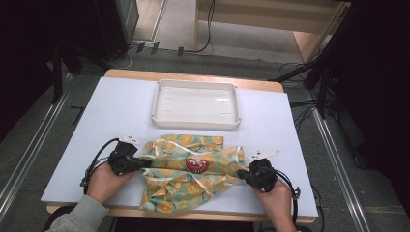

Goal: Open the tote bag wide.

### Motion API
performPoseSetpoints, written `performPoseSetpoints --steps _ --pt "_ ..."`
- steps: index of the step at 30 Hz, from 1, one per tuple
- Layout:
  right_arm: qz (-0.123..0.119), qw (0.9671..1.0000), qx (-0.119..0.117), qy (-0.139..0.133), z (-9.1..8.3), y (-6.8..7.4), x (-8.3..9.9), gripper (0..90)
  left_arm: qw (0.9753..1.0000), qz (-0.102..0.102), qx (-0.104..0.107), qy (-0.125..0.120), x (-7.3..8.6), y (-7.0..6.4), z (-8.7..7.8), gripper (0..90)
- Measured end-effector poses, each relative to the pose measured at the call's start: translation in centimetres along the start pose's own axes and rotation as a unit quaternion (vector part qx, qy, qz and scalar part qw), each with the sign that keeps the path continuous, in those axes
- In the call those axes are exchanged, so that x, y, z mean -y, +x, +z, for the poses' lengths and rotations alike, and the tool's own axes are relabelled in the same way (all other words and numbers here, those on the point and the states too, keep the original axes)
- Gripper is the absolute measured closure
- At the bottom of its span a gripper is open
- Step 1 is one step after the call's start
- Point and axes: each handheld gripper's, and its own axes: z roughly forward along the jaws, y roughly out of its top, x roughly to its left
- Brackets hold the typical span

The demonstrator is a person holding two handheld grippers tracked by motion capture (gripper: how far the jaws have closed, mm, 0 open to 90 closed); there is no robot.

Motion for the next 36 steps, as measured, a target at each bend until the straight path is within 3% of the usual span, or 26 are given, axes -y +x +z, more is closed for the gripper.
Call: performPoseSetpoints --steps 2,3,8,16,20,26,36 --pt "0.004 0.9999 -0.008 -0.012 -0.4 0.1 -0.2 90.0 1.0 0.006 0.001 -0.005 -0.2 -0.3 -0.2 90.0" --pt "0.001 0.9994 -0.016 -0.031 -1.0 0.5 -0.4 90.0 0.9998 0.018 0.005 -0.009 -0.5 -1.0 -0.6 90.0" --pt "-0.019 0.998 -0.031 -0.052 -2.1 1.6 -1.3 90.0 0.999 0.027 0.026 -0.027 -1.2 -2.0 -1.5 90.0" --pt "-0.039 0.9945 -0.048 -0.085 -2.7 3.0 -3.2 90.0 0.9976 0.045 0.031 -0.041 -2.6 -3.7 -1.8 89.7" --pt "-0.054 0.9919 -0.053 -0.102 -2.5 3.8 -5.0 90.0 0.9963 0.061 0.042 -0.042 -3.5 -5.2 -1.0 89.7" --pt "-0.069 0.9894 -0.059 -0.114 -1.7 4.7 -7.1 90.0 0.9954 0.069 0.056 -0.035 -3.6 -6.4 0.1 90.0" --pt "-0.076 0.989 -0.055 -0.114 0.6 5.1 -9.3 90.0 0.9943 0.076 0.071 -0.024 -2.7 -7.3 1.7 89.9"
